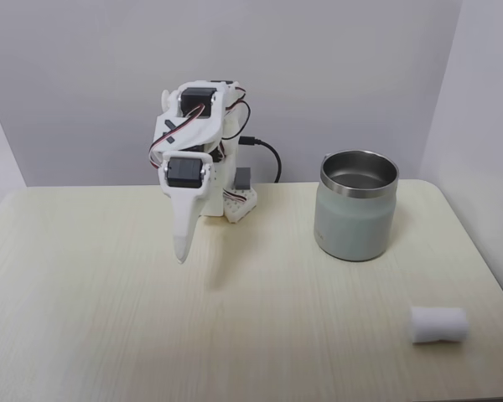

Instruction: Grasp a dressing and put it in the cup.

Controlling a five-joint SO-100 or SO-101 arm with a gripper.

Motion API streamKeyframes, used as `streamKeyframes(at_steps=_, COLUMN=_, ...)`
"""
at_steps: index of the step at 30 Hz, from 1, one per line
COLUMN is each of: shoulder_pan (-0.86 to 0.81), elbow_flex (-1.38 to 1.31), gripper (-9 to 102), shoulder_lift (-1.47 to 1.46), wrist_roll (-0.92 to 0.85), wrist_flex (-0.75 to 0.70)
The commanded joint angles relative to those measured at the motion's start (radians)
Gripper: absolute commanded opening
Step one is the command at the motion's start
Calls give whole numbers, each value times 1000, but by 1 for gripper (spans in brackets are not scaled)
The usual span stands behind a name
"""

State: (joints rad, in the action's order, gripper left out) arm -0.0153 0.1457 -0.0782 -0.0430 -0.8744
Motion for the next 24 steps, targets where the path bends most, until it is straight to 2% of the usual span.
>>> streamKeyframes(at_steps=1, shoulder_pan=-17, elbow_flex=-9, gripper=0, shoulder_lift=-8, wrist_roll=18, wrist_flex=31)
streamKeyframes(at_steps=24, shoulder_pan=-5, elbow_flex=-5, gripper=0, shoulder_lift=-8, wrist_roll=21, wrist_flex=20)
